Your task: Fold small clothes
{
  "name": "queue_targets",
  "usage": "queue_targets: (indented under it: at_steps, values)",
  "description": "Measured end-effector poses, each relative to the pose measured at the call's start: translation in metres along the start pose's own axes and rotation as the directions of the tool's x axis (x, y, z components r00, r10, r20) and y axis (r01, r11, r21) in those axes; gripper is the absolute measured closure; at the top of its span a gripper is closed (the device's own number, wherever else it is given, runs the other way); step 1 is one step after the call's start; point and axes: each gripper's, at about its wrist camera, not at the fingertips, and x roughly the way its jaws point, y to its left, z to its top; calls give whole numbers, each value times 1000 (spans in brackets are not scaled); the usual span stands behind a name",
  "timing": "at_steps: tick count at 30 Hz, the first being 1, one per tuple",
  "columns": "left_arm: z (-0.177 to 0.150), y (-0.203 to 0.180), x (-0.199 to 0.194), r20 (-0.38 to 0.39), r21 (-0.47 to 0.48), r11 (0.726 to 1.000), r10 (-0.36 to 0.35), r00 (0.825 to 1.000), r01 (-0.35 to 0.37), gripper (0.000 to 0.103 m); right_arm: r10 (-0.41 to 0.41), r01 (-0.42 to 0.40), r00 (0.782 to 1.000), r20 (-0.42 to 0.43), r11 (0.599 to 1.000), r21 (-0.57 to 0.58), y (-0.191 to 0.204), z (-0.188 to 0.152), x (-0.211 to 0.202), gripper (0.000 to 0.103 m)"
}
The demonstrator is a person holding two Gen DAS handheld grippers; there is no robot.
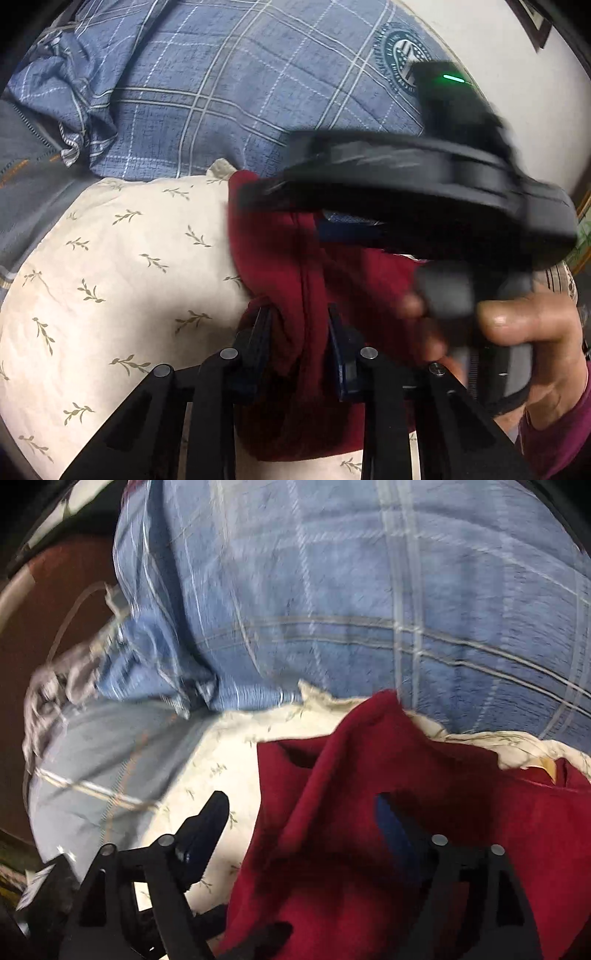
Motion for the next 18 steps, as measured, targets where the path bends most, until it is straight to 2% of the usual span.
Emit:
queue_targets:
  at_steps: [2, 4, 5, 6, 8, 9, 10, 15, 18]
  values:
    - [-1, -1, 0, -4, 13, 1000, 10, 1000, -10, 78, -28, 27, 999, -32, 999, -30, 5, 0, 14, 18]
    - [-1, 0, 2, -14, 18, 999, 27, 1000, -27, 78, -64, 63, 998, -11, 994, -94, 10, -1, 16, 29]
    - [0, 0, 2, -19, 22, 999, 43, 999, -42, 75, -87, 88, 996, 14, 990, -114, 10, -2, 14, 52]
    - [0, -1, 3, -23, 25, 998, 56, 998, -56, 73, -87, 90, 996, 27, 990, -111, 6, -3, 11, 65]
    - [1, -3, 5, -31, 22, 997, 72, 997, -71, 63, -25, 27, 999, 36, 998, -62, -10, -6, 2, 72]
    - [1, -3, 6, -35, 22, 997, 74, 997, -73, 54, -16, 18, 999, 44, 998, -54, -14, -7, -2, 75]
    - [1, -5, 8, -40, 29, 996, 80, 996, -79, 51, -13, 15, 999, 51, 998, -54, -15, -7, -6, 75]
    - [-6, -19, 13, -41, 114, 985, 138, 990, -133, 40, -1, 8, 997, 83, 997, -78, -13, -11, -20, 79]
    - [-9, -25, 15, -31, 142, 977, 165, 986, -159, 40, 6, 2, 996, 92, 996, -93, -13, -14, -28, 80]
